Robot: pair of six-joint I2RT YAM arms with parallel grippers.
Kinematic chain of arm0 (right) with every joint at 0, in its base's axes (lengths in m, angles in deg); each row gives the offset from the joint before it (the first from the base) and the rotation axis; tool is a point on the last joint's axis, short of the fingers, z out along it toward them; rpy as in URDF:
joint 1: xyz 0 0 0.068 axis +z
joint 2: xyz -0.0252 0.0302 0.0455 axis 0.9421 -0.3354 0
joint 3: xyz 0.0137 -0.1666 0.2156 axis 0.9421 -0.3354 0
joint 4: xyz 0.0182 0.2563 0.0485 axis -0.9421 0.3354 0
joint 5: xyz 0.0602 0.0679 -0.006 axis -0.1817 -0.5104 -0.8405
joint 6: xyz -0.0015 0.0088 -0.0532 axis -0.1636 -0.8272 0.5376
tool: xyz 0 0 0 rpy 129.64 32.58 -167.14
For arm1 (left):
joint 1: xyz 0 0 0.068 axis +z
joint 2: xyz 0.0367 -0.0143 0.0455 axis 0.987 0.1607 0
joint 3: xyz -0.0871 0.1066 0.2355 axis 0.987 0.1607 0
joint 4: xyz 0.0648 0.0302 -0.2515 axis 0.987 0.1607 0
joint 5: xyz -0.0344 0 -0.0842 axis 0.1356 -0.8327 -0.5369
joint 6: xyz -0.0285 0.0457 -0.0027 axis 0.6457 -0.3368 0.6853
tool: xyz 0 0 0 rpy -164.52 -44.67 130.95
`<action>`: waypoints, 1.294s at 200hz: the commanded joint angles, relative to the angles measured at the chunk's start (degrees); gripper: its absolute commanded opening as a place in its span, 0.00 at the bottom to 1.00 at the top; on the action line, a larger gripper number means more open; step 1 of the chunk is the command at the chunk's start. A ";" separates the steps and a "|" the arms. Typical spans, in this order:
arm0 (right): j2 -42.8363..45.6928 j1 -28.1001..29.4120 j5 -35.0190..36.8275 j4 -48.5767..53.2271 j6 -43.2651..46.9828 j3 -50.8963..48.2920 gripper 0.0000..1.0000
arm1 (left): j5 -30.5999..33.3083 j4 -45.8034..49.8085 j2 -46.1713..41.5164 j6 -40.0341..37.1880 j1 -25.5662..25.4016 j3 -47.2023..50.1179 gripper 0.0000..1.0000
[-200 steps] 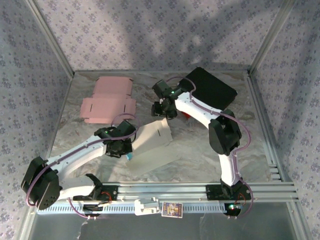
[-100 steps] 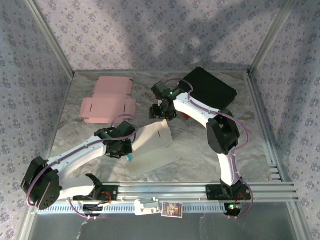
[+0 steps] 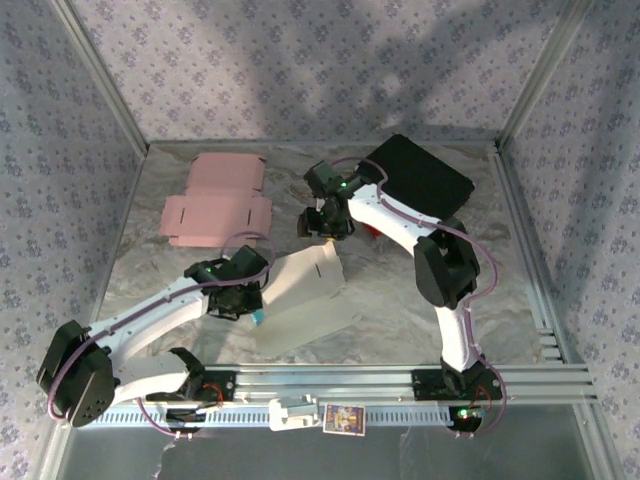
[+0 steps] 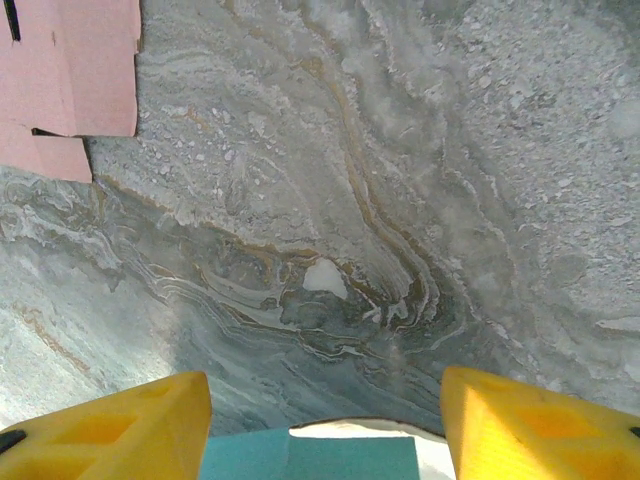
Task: Fold the paper box
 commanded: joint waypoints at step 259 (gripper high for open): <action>6.70 3.66 -11.80 -3.27 -12.95 -6.24 0.59 | -0.29 1.10 0.71 -2.08 1.03 -0.88 0.00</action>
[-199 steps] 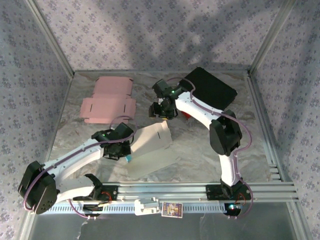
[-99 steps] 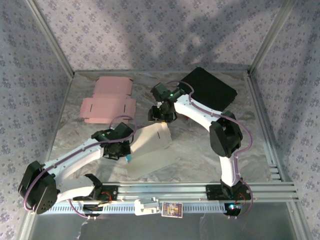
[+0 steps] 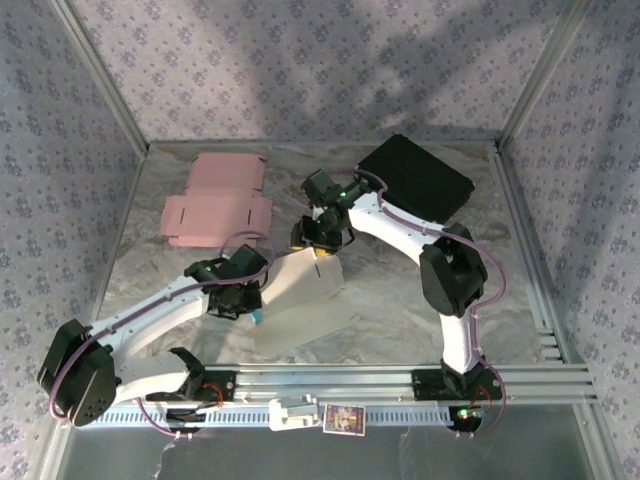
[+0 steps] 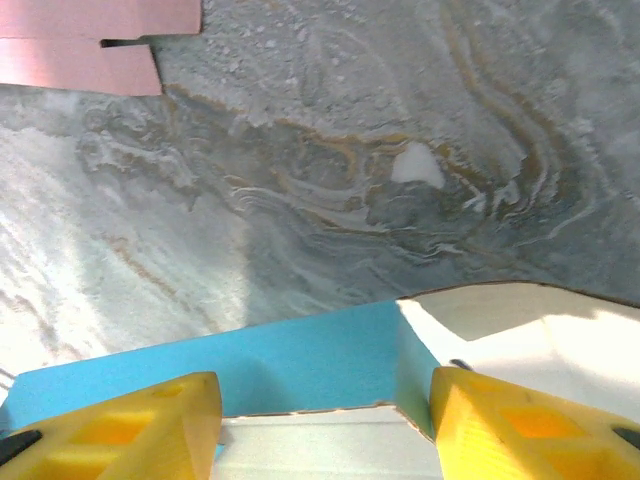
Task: Fold the paper box
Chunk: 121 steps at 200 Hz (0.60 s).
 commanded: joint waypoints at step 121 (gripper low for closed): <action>16.30 -5.59 2.26 -4.52 -3.44 -17.72 0.59 | 1.50 -1.28 -3.19 -2.26 0.43 0.52 0.00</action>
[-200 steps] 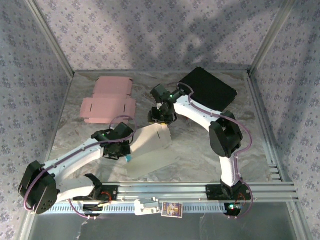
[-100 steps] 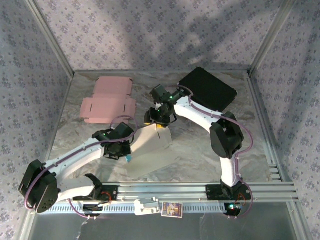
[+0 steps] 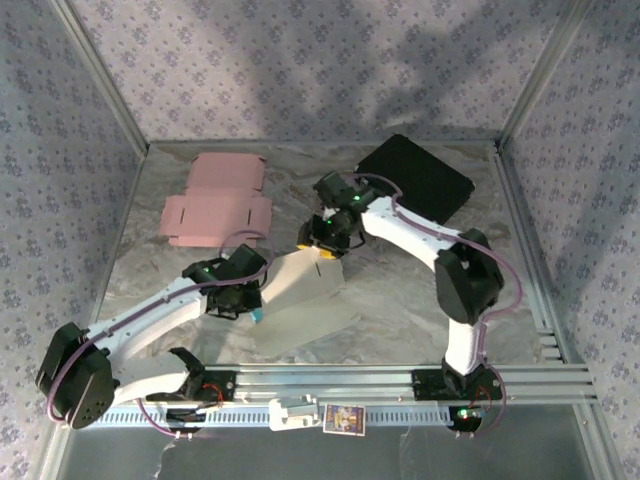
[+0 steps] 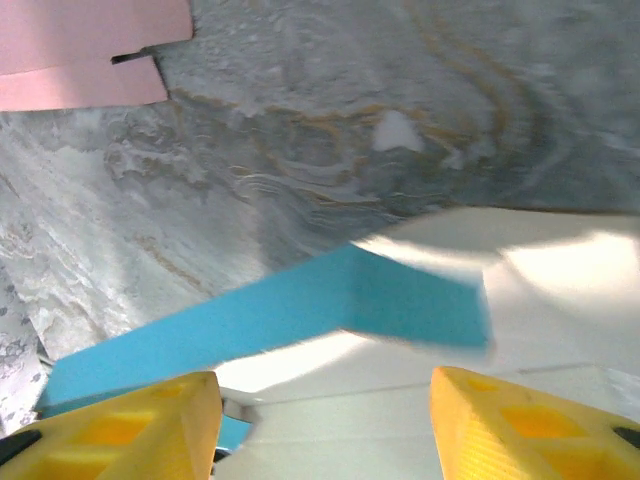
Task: Fold the paper box
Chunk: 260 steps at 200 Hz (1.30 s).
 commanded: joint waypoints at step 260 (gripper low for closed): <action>6.60 0.94 -2.23 -14.42 0.51 -25.39 0.48 | 0.17 -1.44 1.25 -3.90 1.57 -0.22 0.00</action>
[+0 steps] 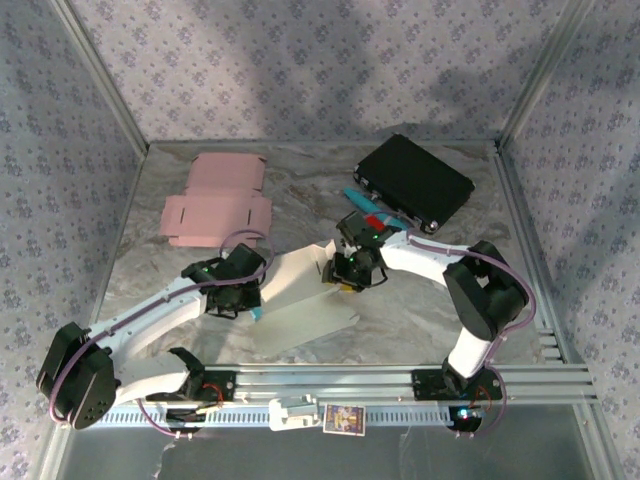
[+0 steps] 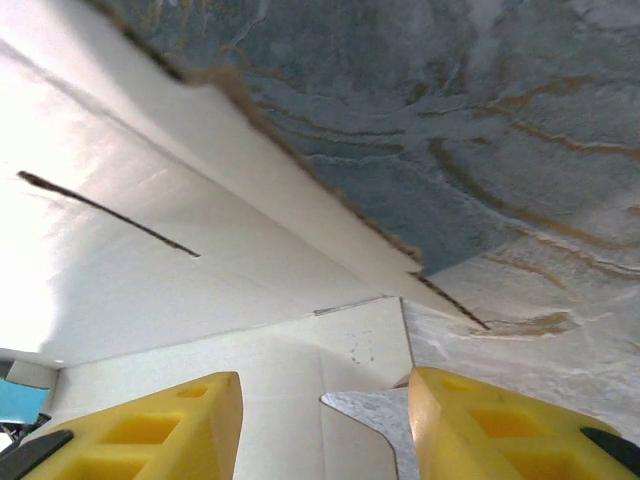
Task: Fold the paper box
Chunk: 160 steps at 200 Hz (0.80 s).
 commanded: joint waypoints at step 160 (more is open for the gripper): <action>-1.70 1.29 1.20 2.41 0.07 1.80 0.47 | -0.67 0.28 1.21 -1.80 0.27 -1.19 0.00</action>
